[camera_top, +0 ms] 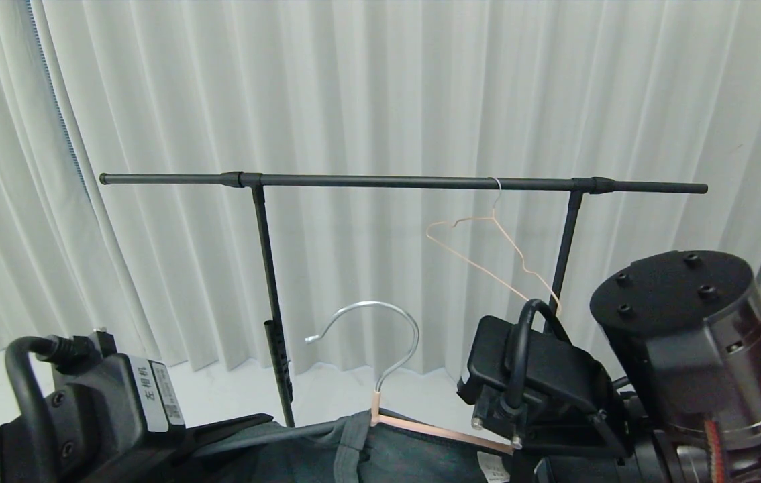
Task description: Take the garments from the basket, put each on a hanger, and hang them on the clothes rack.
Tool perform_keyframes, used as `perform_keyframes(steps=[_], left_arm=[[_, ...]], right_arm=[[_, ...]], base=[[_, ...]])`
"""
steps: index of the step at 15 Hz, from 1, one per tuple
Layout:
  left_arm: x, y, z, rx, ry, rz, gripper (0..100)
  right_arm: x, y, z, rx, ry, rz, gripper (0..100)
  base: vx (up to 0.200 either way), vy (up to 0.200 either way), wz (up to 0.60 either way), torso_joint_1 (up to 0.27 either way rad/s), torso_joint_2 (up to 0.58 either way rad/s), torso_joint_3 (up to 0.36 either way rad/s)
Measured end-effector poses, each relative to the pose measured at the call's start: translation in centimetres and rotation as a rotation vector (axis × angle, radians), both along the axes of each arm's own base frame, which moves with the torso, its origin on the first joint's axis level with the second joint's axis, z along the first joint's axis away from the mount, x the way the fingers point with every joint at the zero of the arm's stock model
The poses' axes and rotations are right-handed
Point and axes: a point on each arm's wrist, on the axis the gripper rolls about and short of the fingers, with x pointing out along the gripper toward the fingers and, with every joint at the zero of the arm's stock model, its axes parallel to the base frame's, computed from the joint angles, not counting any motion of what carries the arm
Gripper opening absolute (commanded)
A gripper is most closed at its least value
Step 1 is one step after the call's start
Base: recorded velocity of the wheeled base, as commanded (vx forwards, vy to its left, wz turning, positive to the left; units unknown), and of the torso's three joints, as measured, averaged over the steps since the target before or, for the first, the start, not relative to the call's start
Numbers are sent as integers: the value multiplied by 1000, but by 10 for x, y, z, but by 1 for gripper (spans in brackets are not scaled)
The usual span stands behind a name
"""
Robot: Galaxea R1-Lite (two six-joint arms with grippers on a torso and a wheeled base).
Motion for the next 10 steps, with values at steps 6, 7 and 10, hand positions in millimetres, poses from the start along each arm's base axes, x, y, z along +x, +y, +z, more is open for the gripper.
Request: perform_keyframes(steps=[6,7,10], left_arm=[[1,-1,5,-30,-24,-2,0],[1,-1,4,-30,-23,-2,0],[0,-2,4,-32,-26,-12,0]], right_arm=[[-1,2,-2,-10,-5,9,0],[-1,1,-2,-8,-6,8,0],[-2,0,0,-3,-11,6,0]], base=[[0,0,0,0,0,0],[0,0,0,0,0,0],[0,0,0,0,0,0]])
